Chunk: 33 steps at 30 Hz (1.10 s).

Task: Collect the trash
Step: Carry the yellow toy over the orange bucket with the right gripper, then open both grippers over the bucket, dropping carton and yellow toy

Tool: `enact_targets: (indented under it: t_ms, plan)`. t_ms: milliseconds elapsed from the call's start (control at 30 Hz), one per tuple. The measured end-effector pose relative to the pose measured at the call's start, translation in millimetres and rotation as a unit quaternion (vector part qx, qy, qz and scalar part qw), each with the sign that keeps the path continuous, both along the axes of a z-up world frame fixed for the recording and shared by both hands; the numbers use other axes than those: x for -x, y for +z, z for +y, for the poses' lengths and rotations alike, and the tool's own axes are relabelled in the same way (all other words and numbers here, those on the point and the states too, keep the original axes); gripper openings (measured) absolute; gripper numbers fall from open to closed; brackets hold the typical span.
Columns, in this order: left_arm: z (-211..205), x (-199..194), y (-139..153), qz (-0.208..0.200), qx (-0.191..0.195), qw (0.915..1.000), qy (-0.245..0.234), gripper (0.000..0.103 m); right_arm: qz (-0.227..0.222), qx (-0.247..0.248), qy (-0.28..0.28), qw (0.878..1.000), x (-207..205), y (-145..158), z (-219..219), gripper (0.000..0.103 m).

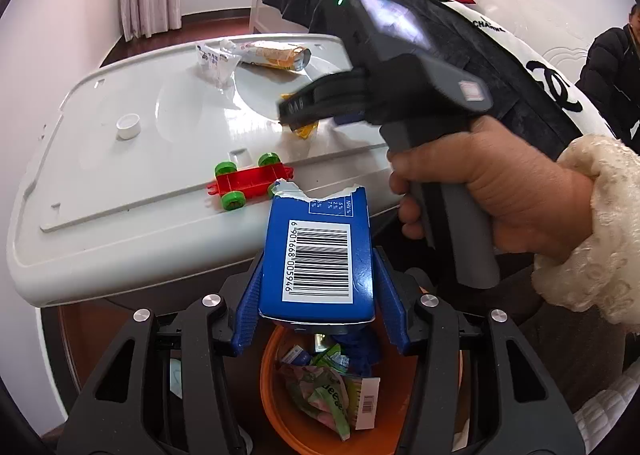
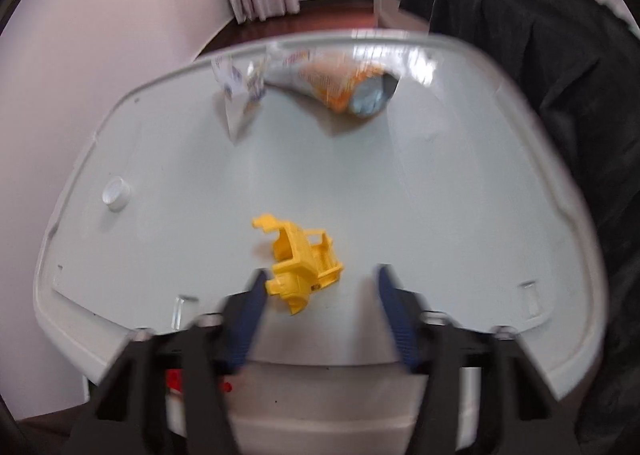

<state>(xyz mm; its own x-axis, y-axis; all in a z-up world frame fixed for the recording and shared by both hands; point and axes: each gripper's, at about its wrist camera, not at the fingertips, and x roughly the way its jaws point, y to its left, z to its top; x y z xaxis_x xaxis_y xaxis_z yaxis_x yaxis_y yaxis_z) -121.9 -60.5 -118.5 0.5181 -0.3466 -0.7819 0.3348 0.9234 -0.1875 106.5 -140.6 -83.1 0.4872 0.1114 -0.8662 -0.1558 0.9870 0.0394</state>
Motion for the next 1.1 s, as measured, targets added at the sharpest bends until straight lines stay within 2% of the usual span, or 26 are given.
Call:
enact_targets:
  t_ms: [33,233,367,500,600,733,867,900,933,967,1033,1100]
  plan:
    - [-1,-1,-2,0.005,0.000,1.0000,-0.001,0.050,-0.005,0.000,0.012,1.000,0,-1,2,0.016]
    - [-5,2,-5,0.006,-0.008,0.9999,-0.003,0.050,0.002,-0.031,0.005,1.000,2,5,-8,0.015]
    - [-6,3,-6,0.007,-0.015,0.9999,-0.003,0.050,-0.010,-0.043,0.017,0.999,22,25,-15,0.015]
    - [-10,6,-8,0.015,-0.021,0.9995,-0.015,0.050,-0.015,-0.054,0.047,0.997,68,50,-27,0.015]
    - [-15,14,-17,0.036,-0.041,0.9982,-0.025,0.050,0.002,-0.063,0.074,0.995,122,61,-46,0.015]
    - [-23,33,-43,0.101,-0.057,0.9928,-0.032,0.050,0.048,-0.047,0.100,0.993,177,45,-63,0.015]
    - [-41,52,-73,0.153,-0.092,0.9817,-0.066,0.052,0.115,-0.044,0.116,0.986,208,2,-73,0.017]
    - [-43,52,-79,0.167,-0.092,0.9790,-0.072,0.058,0.137,-0.037,0.121,0.982,212,-10,-71,0.034]
    - [-43,51,-87,0.189,-0.088,0.9756,-0.070,0.062,0.145,-0.019,0.110,0.983,213,-22,-71,0.066]
    - [-41,50,-89,0.193,-0.092,0.9750,-0.062,0.066,0.139,-0.017,0.102,0.985,214,-27,-73,0.076]
    - [-36,48,-91,0.200,-0.099,0.9736,-0.050,0.066,0.132,-0.038,0.101,0.985,213,-24,-76,0.079]
    - [-29,48,-84,0.200,-0.083,0.9755,-0.041,0.066,0.106,-0.072,0.098,0.987,213,-9,-83,0.080]
